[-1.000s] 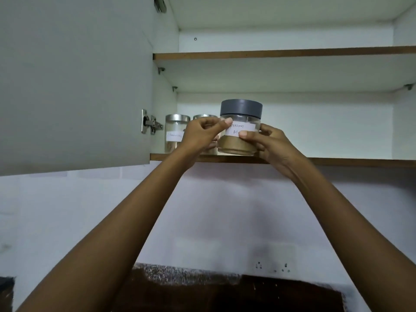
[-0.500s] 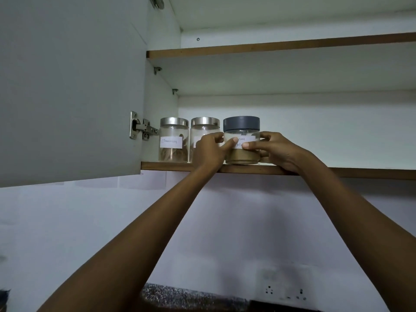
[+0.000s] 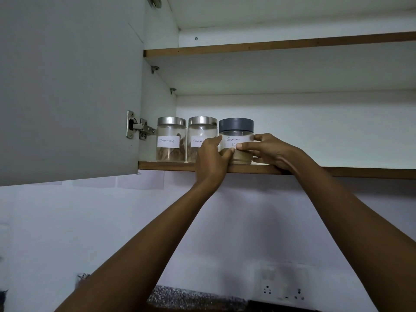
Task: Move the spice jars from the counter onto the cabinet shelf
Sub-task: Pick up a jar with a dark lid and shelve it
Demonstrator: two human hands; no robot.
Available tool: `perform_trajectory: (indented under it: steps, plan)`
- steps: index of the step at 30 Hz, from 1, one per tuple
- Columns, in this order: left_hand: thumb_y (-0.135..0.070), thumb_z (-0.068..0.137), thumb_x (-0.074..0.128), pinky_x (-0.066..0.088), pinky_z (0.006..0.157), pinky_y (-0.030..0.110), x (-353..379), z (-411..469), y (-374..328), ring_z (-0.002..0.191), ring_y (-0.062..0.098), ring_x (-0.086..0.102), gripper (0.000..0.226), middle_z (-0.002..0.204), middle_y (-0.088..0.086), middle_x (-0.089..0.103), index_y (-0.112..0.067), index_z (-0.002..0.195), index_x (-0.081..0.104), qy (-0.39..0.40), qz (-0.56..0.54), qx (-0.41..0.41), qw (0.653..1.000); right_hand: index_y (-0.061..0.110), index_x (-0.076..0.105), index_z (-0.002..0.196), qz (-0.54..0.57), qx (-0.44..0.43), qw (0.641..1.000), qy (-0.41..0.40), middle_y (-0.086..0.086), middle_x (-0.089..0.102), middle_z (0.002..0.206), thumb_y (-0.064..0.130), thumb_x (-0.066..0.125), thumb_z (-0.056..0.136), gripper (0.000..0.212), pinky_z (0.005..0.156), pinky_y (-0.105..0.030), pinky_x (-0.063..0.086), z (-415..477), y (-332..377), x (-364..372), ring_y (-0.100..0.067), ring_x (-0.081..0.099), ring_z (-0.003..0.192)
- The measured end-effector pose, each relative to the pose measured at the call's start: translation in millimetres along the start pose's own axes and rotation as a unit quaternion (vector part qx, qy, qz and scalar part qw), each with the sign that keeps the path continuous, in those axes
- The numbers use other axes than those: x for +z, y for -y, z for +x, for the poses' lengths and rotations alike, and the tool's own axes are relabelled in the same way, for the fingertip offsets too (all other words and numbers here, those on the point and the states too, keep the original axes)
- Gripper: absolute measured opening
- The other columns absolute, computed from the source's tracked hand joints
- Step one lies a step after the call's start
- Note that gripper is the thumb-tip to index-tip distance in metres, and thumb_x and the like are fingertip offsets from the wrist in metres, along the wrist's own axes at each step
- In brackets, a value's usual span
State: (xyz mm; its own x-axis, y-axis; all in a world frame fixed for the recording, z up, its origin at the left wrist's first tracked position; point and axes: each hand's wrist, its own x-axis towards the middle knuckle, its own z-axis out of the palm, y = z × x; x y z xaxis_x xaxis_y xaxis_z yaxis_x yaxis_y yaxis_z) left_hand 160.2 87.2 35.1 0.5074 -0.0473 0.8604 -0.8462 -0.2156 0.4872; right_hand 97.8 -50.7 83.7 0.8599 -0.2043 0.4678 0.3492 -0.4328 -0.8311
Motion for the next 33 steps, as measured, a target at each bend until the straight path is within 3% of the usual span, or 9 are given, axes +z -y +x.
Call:
perform_trajectory:
  steps: [3, 7, 10, 11, 13, 18, 21, 24, 33]
  plan:
    - [-0.023, 0.087, 0.065, 0.048, 0.088, 0.035, 1, -6, -1, 0.105, 0.024, 0.056, 0.043, 0.119, 0.009, 0.059, -0.011, 0.127, 0.057, -0.003, 0.013, 0.028, 1.0, 0.019, 0.061, 0.105, -0.023, 0.0, 1.0, -0.016, -0.002, 0.068, 0.107, 0.026, 0.076, 0.075, 0.034, 0.097, -0.035, 0.044, -3, 1, 3, -0.019, 0.062, 0.103]
    - [-0.021, 0.086, 0.065, 0.048, 0.089, 0.036, 0, -11, -2, 0.105, 0.025, 0.055, 0.043, 0.122, 0.008, 0.056, -0.013, 0.127, 0.056, 0.009, 0.028, 0.046, 0.999, 0.012, 0.055, 0.123, -0.062, -0.014, 0.997, -0.031, 0.005, 0.063, 0.089, 0.029, 0.072, 0.079, 0.05, 0.076, -0.024, 0.04, -7, 3, 8, -0.007, 0.056, 0.08]
    - [-0.017, 0.085, 0.066, 0.045, 0.091, 0.029, -2, -16, -3, 0.11, 0.023, 0.052, 0.049, 0.128, 0.006, 0.051, -0.012, 0.132, 0.052, 0.011, 0.033, 0.06, 0.998, 0.004, 0.037, 0.138, -0.091, -0.014, 0.993, -0.073, -0.003, 0.058, 0.118, 0.036, 0.073, 0.077, 0.078, 0.093, -0.029, 0.039, -8, 3, 6, -0.017, 0.055, 0.107]
    - [-0.017, 0.085, 0.065, 0.042, 0.091, 0.026, -3, -18, -4, 0.113, 0.022, 0.051, 0.049, 0.129, 0.006, 0.05, -0.012, 0.132, 0.051, 0.01, 0.031, 0.064, 0.997, 0.002, 0.026, 0.143, -0.098, -0.014, 0.991, -0.091, -0.008, 0.049, 0.136, 0.039, 0.073, 0.076, 0.09, 0.099, -0.031, 0.035, -10, 4, 7, -0.021, 0.048, 0.122]
    - [-0.015, 0.087, 0.061, 0.036, 0.089, 0.02, -6, -22, -6, 0.118, 0.02, 0.049, 0.046, 0.132, 0.005, 0.049, -0.012, 0.132, 0.051, 0.01, 0.021, 0.073, 0.997, 0.003, 0.015, 0.147, -0.107, -0.025, 0.986, -0.129, -0.011, 0.033, 0.15, 0.042, 0.072, 0.076, 0.099, 0.101, -0.029, 0.03, -14, 5, 8, -0.023, 0.035, 0.135]
    - [-0.012, 0.089, 0.055, 0.041, 0.087, 0.024, -16, -40, -18, 0.113, 0.02, 0.053, 0.037, 0.125, 0.007, 0.057, -0.011, 0.126, 0.056, 0.015, 0.009, 0.143, 0.99, 0.013, 0.031, 0.144, -0.134, -0.087, 0.966, -0.203, -0.007, 0.038, 0.146, 0.034, 0.072, 0.079, 0.079, 0.099, -0.031, 0.037, -53, -2, 13, -0.022, 0.041, 0.13]
    - [-0.017, 0.089, 0.055, 0.049, 0.084, 0.031, -24, -57, -27, 0.103, 0.019, 0.058, 0.031, 0.115, 0.006, 0.063, -0.01, 0.119, 0.06, 0.047, 0.003, 0.186, 0.981, 0.013, 0.055, 0.125, -0.181, -0.134, 0.946, -0.232, -0.003, 0.052, 0.133, 0.019, 0.071, 0.08, 0.049, 0.091, -0.026, 0.041, -89, -8, 21, -0.019, 0.05, 0.119]
    - [-0.015, 0.087, 0.057, 0.048, 0.082, 0.027, -35, -79, -39, 0.099, 0.017, 0.06, 0.027, 0.107, 0.005, 0.065, -0.009, 0.113, 0.063, 0.083, -0.001, 0.208, 0.975, 0.012, 0.065, 0.106, -0.225, -0.142, 0.935, -0.233, -0.005, 0.062, 0.116, 0.009, 0.069, 0.077, 0.029, 0.091, -0.033, 0.048, -129, -11, 28, -0.018, 0.058, 0.106]
    - [-0.022, 0.092, 0.053, 0.048, 0.083, 0.03, -75, -198, -73, 0.099, 0.013, 0.058, 0.018, 0.102, -0.006, 0.068, -0.018, 0.104, 0.065, 0.188, -0.02, 0.146, 0.971, 0.012, 0.065, 0.109, -0.291, -0.075, 0.925, -0.233, -0.001, 0.064, 0.112, 0.014, 0.068, 0.081, 0.028, 0.08, -0.024, 0.046, -281, -23, 57, -0.013, 0.057, 0.097]
